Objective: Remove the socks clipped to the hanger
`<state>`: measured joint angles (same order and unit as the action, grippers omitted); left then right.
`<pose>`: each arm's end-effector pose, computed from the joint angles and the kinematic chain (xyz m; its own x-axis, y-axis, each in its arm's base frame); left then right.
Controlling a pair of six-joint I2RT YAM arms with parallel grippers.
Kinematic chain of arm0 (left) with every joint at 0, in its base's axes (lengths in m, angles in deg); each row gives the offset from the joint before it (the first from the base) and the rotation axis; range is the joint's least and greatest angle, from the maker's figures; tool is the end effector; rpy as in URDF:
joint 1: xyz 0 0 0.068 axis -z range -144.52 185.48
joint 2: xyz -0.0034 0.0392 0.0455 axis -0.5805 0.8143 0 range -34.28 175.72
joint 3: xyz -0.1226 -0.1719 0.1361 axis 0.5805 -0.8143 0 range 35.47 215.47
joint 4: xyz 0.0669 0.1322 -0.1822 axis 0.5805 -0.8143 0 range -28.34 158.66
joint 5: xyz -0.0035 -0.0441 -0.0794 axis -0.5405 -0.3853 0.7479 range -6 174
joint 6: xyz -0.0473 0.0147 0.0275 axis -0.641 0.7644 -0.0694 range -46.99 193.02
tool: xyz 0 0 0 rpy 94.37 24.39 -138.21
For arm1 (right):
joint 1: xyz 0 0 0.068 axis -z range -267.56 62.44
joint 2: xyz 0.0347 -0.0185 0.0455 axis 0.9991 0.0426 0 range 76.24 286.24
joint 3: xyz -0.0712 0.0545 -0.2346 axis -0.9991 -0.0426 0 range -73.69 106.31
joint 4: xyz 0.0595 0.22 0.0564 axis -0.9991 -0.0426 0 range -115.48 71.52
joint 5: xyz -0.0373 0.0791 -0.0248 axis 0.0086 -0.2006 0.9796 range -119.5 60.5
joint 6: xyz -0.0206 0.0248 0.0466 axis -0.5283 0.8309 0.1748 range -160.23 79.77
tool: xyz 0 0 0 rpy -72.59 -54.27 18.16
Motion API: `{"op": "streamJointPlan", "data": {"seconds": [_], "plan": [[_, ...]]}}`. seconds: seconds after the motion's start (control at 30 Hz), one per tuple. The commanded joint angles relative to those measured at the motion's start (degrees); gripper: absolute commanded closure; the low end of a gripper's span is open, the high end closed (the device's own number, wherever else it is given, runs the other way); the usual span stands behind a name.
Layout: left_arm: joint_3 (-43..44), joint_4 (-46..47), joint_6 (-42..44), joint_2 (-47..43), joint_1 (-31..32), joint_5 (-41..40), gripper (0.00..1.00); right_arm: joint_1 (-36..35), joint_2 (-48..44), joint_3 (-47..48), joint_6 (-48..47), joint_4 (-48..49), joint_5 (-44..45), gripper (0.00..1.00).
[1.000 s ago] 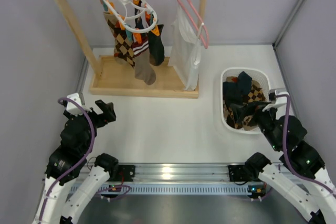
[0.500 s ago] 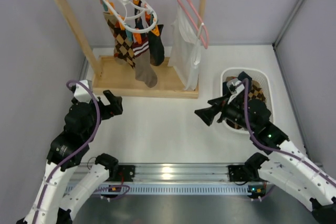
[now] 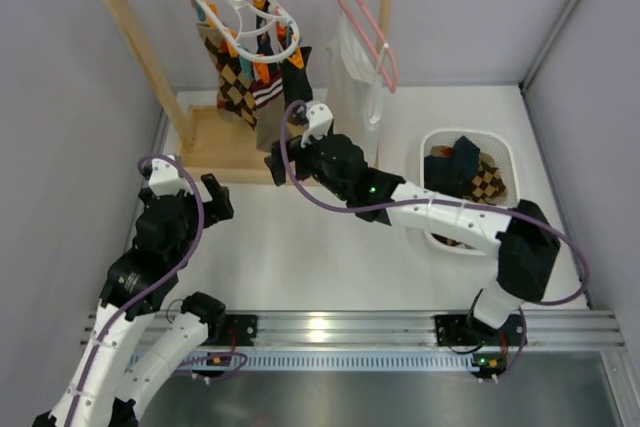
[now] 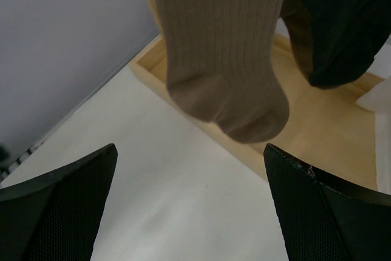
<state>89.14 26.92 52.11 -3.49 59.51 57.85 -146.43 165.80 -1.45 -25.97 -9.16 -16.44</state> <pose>0.0913 -0.0216 0.3412 -0.2703 -0.2303 -0.9348 -0.1198 0.9715 -0.2046 0.1907 0.2984 0.3323 -0.2466 0.0558 -0.9675 -0.6785 0.7029 0.2135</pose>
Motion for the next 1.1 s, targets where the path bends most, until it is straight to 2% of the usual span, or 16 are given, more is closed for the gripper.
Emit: {"op": "streamJointPlan", "data": {"seconds": [0.0,0.1,0.33,0.4,0.53,0.67,0.7,0.77,0.8,0.87,0.9,0.97,1.0,1.07], "plan": [[-2.5,4.6,1.2,-1.6,0.0,2.0,0.01,-0.4,7.3,7.9,-2.7,3.4,12.2,0.01],[-2.8,4.6,1.1,-1.3,0.0,2.9,0.01,-1.2,14.8,17.5,-3.9,0.7,18.1,0.00],[-3.2,5.0,1.3,-1.3,0.0,5.1,0.02,-2.9,23.8,24.5,-3.9,0.2,19.6,0.01],[-3.2,5.0,1.5,-1.2,0.0,5.8,0.01,-2.8,26.4,27.0,-4.8,-0.2,23.1,0.01],[-3.2,4.9,1.5,-1.5,0.0,6.0,0.01,-2.7,28.6,27.5,-7.6,1.4,24.2,0.01],[-3.2,5.2,1.7,-1.5,0.0,6.3,0.01,-2.3,30.5,28.2,-9.9,3.8,30.8,0.01],[-3.3,5.1,1.7,-1.5,0.0,6.4,0.01,-2.0,30.3,27.7,-10.5,4.6,31.5,0.03],[-3.3,5.3,1.7,-1.7,0.0,6.4,0.01,-1.5,29.6,26.3,-10.7,7.7,31.2,0.14],[-3.3,5.2,1.7,-1.7,0.0,6.3,0.01,-1.1,29.2,24.9,-10.8,8.6,30.8,0.29],[-3.2,5.2,1.5,-1.5,0.0,5.9,0.01,-1.0,27.8,23.0,-12.1,12.0,29.0,0.44],[-3.2,5.2,1.5,-1.4,0.0,5.8,0.02,-1.1,26.8,21.6,-13.1,12.6,28.3,0.67],[-2.8,5.2,1.3,-1.3,0.0,5.4,0.01,-1.1,25.9,20.5,-13.7,13.4,26.9,0.83],[-2.4,5.1,1.0,-1.3,0.0,4.9,0.01,-1.2,24.9,19.2,-13.9,14.1,26.9,0.99],[-0.7,5.0,0.2,-1.2,0.0,3.9,0.01,-1.5,23.4,17.0,-16.1,15.5,26.7,1.00]]}}
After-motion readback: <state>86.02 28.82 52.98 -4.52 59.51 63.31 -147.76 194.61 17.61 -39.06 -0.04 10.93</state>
